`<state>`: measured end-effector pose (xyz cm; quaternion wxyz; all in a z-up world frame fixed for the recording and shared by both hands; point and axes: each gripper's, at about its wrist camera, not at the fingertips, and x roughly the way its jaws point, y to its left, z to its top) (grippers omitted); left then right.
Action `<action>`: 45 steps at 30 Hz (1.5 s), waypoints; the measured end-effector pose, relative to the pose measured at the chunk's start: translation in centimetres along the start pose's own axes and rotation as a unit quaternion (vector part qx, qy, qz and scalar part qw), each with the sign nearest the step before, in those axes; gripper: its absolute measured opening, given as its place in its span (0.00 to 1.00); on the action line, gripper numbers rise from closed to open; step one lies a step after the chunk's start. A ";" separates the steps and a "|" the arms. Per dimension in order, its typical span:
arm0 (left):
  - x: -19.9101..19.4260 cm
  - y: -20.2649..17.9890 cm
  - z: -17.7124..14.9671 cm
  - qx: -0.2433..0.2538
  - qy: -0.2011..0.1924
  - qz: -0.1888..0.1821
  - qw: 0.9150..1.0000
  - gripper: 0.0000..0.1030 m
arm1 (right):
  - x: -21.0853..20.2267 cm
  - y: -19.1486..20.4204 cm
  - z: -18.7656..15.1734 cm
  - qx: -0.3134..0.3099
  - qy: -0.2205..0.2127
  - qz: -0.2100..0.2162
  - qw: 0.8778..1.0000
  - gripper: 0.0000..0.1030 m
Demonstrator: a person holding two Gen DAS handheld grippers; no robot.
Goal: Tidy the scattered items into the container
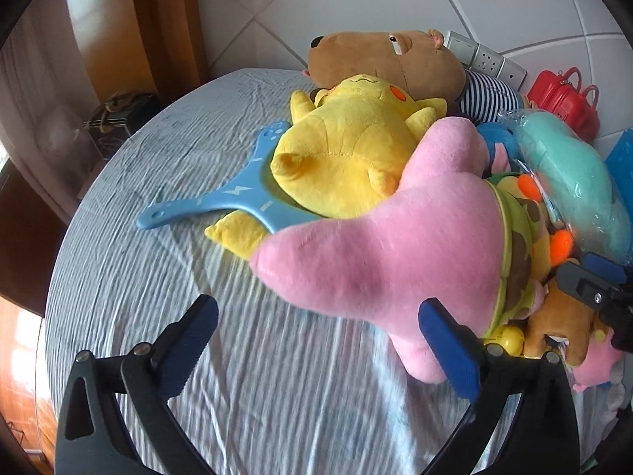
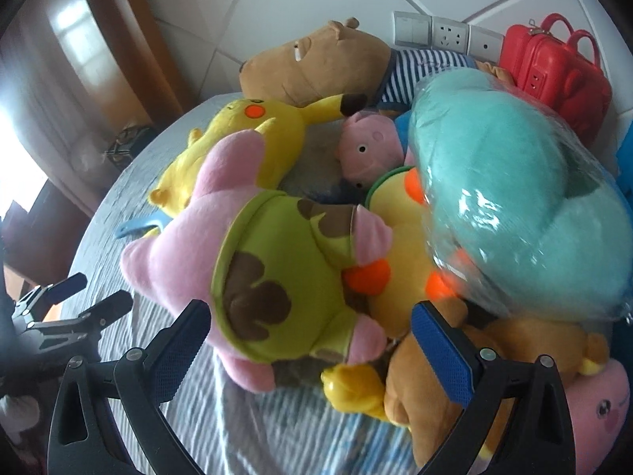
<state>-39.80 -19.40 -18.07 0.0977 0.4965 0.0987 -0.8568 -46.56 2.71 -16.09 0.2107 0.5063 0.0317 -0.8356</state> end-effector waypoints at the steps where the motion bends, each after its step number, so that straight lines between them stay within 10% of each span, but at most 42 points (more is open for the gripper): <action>1: 0.3 0.1 0.1 0.000 0.002 -0.003 1.000 1.00 | 0.4 -0.1 0.3 0.002 0.002 -0.001 1.000 1.00; 45: 5.3 1.1 0.1 -0.004 0.010 -0.033 0.999 1.00 | 6.5 -1.0 2.8 0.020 0.027 0.075 0.997 1.00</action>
